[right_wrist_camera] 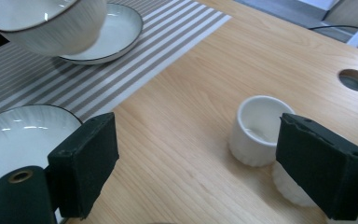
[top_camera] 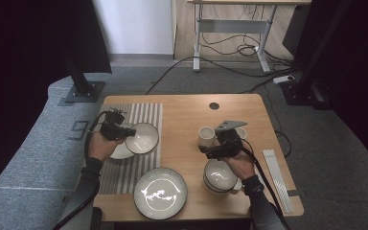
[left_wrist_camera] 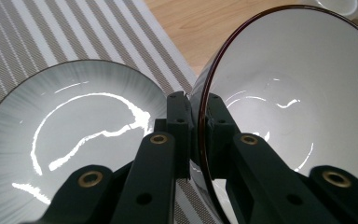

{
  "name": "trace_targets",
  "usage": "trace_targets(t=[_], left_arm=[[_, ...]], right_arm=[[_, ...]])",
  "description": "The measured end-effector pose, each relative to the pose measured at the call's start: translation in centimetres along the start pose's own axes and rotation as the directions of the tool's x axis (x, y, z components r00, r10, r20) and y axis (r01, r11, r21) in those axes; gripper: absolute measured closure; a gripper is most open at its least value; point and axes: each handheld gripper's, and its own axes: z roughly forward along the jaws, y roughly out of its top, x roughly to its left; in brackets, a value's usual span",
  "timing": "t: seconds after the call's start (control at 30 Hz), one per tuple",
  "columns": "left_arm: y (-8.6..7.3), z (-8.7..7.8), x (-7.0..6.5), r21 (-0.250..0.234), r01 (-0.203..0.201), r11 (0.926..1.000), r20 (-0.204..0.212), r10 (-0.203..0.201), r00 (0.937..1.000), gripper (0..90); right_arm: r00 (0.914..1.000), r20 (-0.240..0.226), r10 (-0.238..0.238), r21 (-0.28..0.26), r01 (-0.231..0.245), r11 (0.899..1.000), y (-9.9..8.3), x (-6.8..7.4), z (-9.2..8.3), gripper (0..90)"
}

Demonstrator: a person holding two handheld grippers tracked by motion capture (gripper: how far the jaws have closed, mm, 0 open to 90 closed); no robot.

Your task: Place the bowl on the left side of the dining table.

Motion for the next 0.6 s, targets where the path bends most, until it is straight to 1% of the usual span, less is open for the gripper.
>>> trace_targets(t=[0.1,0.23,0.4,0.6], left_arm=[[-0.1,-0.2,0.5,-0.002,0.013,0.9999,-0.001,-0.013,0.9999,83.6],[-0.1,-0.5,1.3,-0.002,0.027,0.9996,-0.011,-0.027,0.9996,83.5],[-0.1,-0.7,2.4,-0.004,0.056,0.9984,-0.017,-0.056,0.9983,83.6],[-0.1,-0.8,3.3,-0.006,0.074,0.9972,-0.027,-0.074,0.9969,83.6]], right_arm=[[0.9998,0.017,0.008,-0.006,-0.008,1.0,-0.5,-0.4,-0.6,11.9],[0.9991,0.042,0.007,-0.005,-0.007,1.0,-1.4,-0.8,-1.2,11.1],[0.9976,0.061,0.033,-0.014,-0.032,0.999,-2.6,-1.4,-1.8,10.9],[0.9952,0.081,0.055,-0.033,-0.052,0.998,-3.9,-1.9,-2.5,11.0]])
